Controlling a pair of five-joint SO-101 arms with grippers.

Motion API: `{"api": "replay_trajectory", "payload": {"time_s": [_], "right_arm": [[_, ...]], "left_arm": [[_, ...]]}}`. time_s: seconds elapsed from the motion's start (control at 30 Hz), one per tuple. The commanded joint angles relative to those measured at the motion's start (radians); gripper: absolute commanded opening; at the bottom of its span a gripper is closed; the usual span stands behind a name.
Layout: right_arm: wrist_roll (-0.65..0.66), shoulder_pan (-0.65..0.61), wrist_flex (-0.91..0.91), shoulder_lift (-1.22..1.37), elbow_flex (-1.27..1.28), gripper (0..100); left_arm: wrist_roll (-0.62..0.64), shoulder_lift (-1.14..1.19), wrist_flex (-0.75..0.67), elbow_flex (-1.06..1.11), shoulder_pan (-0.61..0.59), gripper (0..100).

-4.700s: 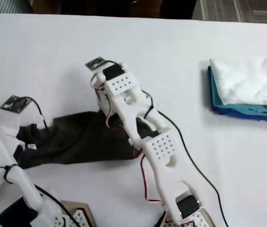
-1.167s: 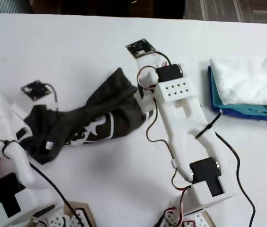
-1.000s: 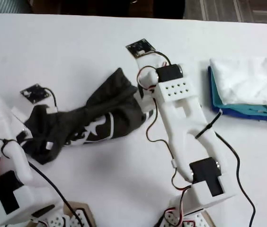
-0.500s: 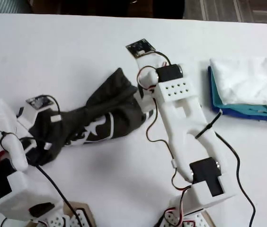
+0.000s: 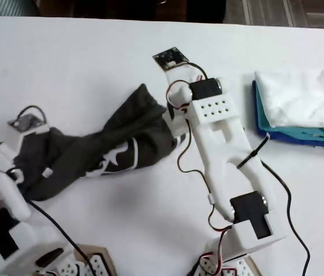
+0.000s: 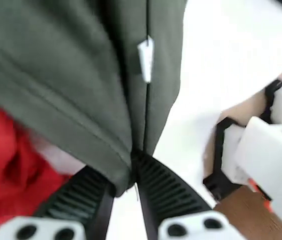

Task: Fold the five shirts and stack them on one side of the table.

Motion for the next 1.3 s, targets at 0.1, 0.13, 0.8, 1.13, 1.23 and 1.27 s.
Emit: {"api": "replay_trajectory", "payload": {"time_s": [0.1,0.13,0.8,1.13,1.23,1.27], "right_arm": [[-0.002,-0.004,-0.007,-0.005,-0.014,2.0],[-0.002,-0.004,-0.007,-0.005,-0.014,2.0],[-0.002,-0.004,-0.004,-0.005,-0.014,2.0],[-0.002,-0.004,-0.004,-0.005,-0.014,2.0],[-0.002,-0.004,-0.004,-0.005,-0.014,2.0],[-0.002,-0.004,-0.004,-0.005,-0.014,2.0]], "left_arm": [[-0.167,-0.064,-0.245,0.140,-0.077,13],[-0.166,-0.066,-0.273,0.157,-0.077,18],[-0.578,-0.166,-0.061,0.031,-0.110,23],[-0.606,-0.172,-0.689,0.472,-0.121,23],[-0.605,-0.172,-0.729,0.507,-0.115,23],[-0.605,-0.172,-0.732,0.510,-0.114,23]]}}
